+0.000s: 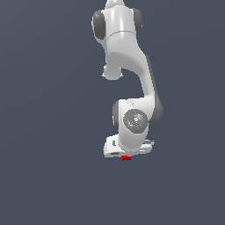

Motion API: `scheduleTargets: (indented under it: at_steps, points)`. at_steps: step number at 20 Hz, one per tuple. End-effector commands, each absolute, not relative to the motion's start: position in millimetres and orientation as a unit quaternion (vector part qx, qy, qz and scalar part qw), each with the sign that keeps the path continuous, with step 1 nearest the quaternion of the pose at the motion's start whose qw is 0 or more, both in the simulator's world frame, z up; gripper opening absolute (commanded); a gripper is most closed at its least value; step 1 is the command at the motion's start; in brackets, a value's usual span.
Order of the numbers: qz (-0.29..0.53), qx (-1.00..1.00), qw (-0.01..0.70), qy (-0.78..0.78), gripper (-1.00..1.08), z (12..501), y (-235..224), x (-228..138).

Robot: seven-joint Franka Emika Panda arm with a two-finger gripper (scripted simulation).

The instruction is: Stack the red cube on top of the green cube.

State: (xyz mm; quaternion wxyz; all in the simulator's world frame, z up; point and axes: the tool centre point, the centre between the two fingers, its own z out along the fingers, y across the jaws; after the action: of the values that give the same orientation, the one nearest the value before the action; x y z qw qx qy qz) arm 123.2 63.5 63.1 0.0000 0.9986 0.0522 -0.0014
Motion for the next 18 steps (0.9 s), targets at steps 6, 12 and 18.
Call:
scheduleTargets:
  at_steps: [6,12,18]
  points:
    - [0.000,0.999,0.000,0.052,-1.00,111,64,123]
    - [0.000,0.999,0.000,0.052,-1.00,120,64,125]
    - [0.000,0.999,0.000,0.052,-1.00,117,60,123]
